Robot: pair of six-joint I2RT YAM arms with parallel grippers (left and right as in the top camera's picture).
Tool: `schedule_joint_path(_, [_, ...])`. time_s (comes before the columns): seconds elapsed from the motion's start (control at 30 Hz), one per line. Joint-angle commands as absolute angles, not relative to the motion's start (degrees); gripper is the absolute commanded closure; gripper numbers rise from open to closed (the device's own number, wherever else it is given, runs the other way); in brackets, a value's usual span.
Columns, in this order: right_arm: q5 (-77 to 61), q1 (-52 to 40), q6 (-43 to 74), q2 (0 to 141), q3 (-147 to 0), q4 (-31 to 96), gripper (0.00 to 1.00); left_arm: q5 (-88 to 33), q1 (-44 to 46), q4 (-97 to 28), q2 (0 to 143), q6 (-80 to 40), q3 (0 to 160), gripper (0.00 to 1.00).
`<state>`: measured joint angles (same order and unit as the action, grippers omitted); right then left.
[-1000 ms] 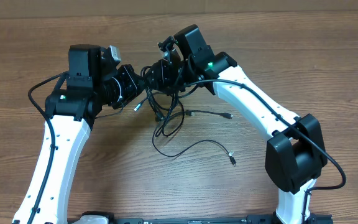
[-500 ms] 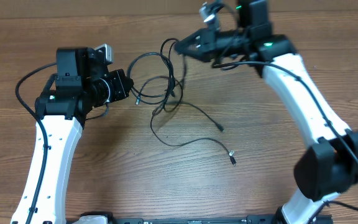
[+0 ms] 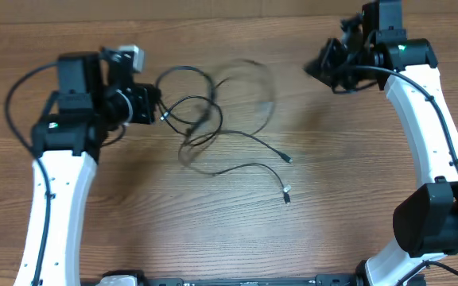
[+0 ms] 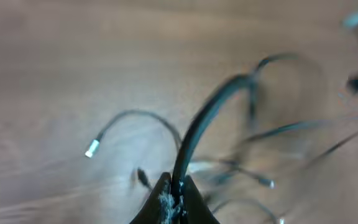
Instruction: Untangle cables
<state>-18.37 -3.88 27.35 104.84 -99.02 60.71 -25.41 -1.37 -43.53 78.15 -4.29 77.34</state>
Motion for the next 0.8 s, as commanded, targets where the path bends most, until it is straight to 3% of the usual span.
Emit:
schedule_joint_path(0.0, [12.6, -3.9, 26.5, 103.9, -100.1, 65.5, 0.96, -25.1, -3.1, -43.2, 74.5, -6.7, 83.3, 0.96])
schedule_joint_path(0.07, [19.2, -3.9, 28.2, 103.9, -100.1, 68.2, 0.96, -25.1, -3.2, -43.5, 74.0, -7.6, 84.8, 0.96])
schedule_joint_path(0.13, [16.0, -3.8, 26.3, 103.8, -100.1, 68.4, 0.96, -27.6, -3.1, -43.7, 73.7, -9.0, 85.4, 0.96])
schedule_joint_path(0.2, [2.4, -3.8, 18.0, 103.8, -100.2, 67.4, 0.88, -32.0, -3.1, -43.7, 73.8, -9.0, 85.4, 0.96])
schedule_joint_path(0.23, [-8.9, -3.8, 11.7, 103.8, -100.6, 67.5, 0.76, -34.5, -3.1, -43.6, 73.9, -9.0, 85.4, 0.96])
schedule_joint_path(0.37, [-34.8, -4.0, 0.3, 103.5, -103.0, 70.6, 0.63, -45.4, -3.5, -42.1, 73.9, -8.8, 85.4, 0.96])
schedule_joint_path(0.5, [-50.8, -5.9, -6.7, 103.2, -103.2, 73.2, 0.44, -45.0, -4.6, -42.0, 74.0, -13.6, 85.4, 0.96])
schedule_joint_path(0.57, [-52.2, -8.5, -11.9, 103.2, -102.8, 74.9, 0.38, -41.6, -4.9, -42.2, 74.2, -18.9, 85.4, 0.96])
schedule_joint_path(0.77, [-50.7, -19.4, -18.5, 103.2, -102.5, 73.9, 0.38, -34.9, -4.9, -43.7, 75.0, -31.4, 85.4, 0.96])
